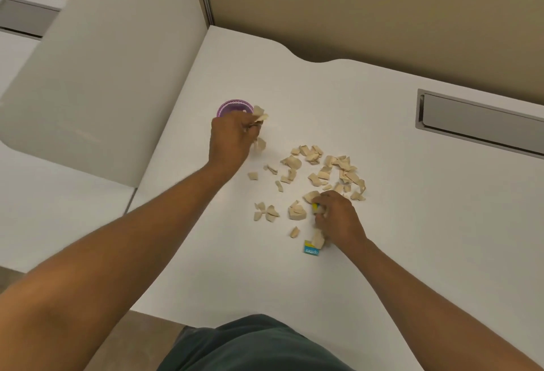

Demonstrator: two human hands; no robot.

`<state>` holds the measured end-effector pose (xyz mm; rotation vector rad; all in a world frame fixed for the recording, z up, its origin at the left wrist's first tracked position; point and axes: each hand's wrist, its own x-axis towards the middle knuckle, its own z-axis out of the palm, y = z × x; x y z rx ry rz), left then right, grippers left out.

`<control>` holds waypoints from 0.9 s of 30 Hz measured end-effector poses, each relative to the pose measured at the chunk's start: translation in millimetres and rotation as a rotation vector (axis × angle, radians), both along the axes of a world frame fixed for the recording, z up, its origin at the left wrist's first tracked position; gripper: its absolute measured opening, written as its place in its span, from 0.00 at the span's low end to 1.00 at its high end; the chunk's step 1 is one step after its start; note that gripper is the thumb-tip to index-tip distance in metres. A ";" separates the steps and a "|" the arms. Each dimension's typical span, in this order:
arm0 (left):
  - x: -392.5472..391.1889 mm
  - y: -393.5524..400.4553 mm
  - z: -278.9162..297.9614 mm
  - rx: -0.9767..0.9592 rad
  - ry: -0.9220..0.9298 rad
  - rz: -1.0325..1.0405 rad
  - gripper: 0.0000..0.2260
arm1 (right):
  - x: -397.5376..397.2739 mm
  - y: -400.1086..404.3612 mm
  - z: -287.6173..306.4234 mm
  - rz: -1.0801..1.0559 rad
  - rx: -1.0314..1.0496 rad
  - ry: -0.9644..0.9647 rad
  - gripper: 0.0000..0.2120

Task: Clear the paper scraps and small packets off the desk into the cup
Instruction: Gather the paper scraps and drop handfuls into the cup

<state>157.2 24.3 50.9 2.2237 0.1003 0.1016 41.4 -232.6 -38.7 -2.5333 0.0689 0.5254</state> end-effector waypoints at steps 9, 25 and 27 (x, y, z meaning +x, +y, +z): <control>59.1 23.3 -5.8 0.379 0.189 -0.030 0.09 | -2.2 -1.4 -0.3 0.047 -0.024 -0.008 0.20; 77.6 28.9 16.9 0.462 0.207 -0.036 0.21 | -2.0 -3.8 4.3 0.025 -0.011 0.013 0.20; 75.5 29.6 21.3 0.438 0.185 0.010 0.15 | -0.2 -2.0 9.3 -0.020 0.027 0.000 0.20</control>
